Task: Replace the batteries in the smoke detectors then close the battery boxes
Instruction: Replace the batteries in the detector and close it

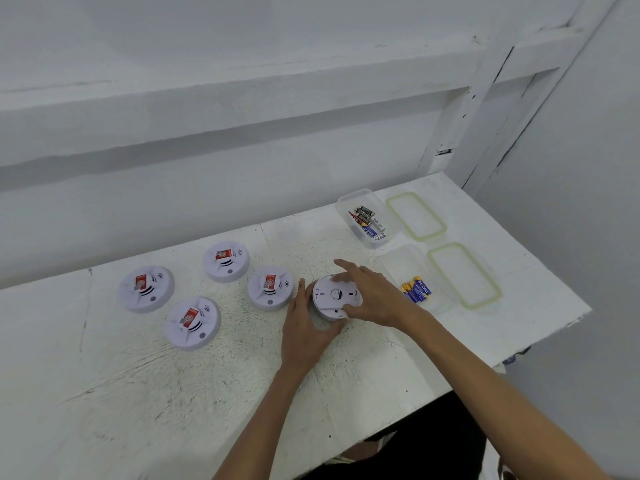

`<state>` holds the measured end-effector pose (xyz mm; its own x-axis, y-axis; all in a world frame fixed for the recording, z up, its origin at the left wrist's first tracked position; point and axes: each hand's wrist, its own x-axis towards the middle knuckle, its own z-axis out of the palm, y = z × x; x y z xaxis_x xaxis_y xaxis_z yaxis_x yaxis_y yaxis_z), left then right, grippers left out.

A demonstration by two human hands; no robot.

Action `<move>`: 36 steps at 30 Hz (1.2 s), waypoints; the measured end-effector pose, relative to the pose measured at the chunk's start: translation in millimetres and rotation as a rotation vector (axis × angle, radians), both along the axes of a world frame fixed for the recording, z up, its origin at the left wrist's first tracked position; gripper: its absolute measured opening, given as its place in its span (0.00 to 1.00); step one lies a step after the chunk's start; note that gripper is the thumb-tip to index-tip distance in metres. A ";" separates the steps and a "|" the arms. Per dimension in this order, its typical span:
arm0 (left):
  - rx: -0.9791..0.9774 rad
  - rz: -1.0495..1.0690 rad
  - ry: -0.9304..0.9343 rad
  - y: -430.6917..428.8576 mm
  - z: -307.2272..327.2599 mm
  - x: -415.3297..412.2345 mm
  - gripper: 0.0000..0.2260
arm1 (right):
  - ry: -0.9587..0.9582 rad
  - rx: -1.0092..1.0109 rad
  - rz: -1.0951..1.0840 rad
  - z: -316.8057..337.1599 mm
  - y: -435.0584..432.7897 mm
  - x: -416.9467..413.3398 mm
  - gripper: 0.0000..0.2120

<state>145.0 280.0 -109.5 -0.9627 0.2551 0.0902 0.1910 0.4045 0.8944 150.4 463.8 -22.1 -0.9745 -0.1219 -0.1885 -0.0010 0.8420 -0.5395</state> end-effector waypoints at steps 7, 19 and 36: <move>-0.006 0.008 -0.014 -0.7 -3.5 -1.0 0.47 | 0.036 -0.035 0.009 -3.1 4.0 -3.3 0.38; 0.072 0.010 -0.057 0.4 1.3 0.0 0.43 | 0.139 -0.008 -0.077 -16.2 0.7 -10.7 0.26; 0.023 -0.001 -0.012 -1.7 6.1 5.0 0.37 | 0.299 0.049 -0.022 -16.2 6.7 -7.5 0.24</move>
